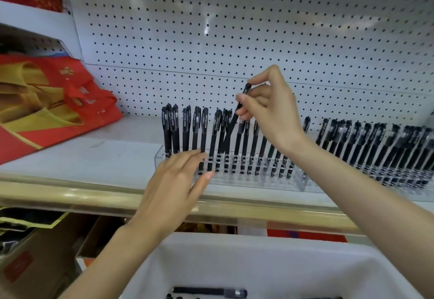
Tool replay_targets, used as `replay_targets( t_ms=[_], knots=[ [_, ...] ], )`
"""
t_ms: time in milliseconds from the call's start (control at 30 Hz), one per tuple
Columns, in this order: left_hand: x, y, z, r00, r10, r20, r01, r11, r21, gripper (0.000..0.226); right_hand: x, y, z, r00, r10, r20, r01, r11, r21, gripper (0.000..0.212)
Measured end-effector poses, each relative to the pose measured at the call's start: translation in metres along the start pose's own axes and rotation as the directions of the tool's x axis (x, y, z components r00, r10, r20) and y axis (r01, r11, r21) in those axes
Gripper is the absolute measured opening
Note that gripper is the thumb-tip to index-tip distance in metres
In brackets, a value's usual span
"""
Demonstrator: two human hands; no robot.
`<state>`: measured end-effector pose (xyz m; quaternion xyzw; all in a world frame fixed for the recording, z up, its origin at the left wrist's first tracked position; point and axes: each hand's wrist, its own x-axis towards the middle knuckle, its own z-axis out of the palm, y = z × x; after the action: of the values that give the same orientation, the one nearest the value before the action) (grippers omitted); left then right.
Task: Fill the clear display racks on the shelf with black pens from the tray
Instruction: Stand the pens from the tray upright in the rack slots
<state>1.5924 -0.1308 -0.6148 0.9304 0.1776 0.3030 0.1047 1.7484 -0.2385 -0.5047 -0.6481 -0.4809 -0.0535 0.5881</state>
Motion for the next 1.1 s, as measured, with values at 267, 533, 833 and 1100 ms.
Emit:
replay_targets(
  t_ms=[267,533,833,1100],
  knots=[
    [-0.001,-0.015,0.011,1.000,0.011,-0.002,-0.011,0.999,-0.034,0.067,0.003,0.020,0.015,0.997,0.039,0.065,-0.034,0.997,-0.076,0.019],
    [0.000,-0.019,0.013,0.999,0.027,0.022,-0.025,0.998,-0.054,0.069,0.003,0.028,0.021,0.992,0.028,0.120,0.009,0.955,-0.297,0.010],
    [0.000,-0.021,0.012,0.999,0.031,0.040,-0.028,0.997,-0.075,0.070,0.003,0.026,0.014,0.982,0.042,0.184,0.019,0.948,-0.316,0.015],
    [0.001,-0.019,0.011,0.998,-0.003,0.061,0.009,0.996,-0.094,0.074,0.010,0.023,0.014,0.983,0.109,0.150,-0.082,0.982,-0.172,0.015]
  ],
)
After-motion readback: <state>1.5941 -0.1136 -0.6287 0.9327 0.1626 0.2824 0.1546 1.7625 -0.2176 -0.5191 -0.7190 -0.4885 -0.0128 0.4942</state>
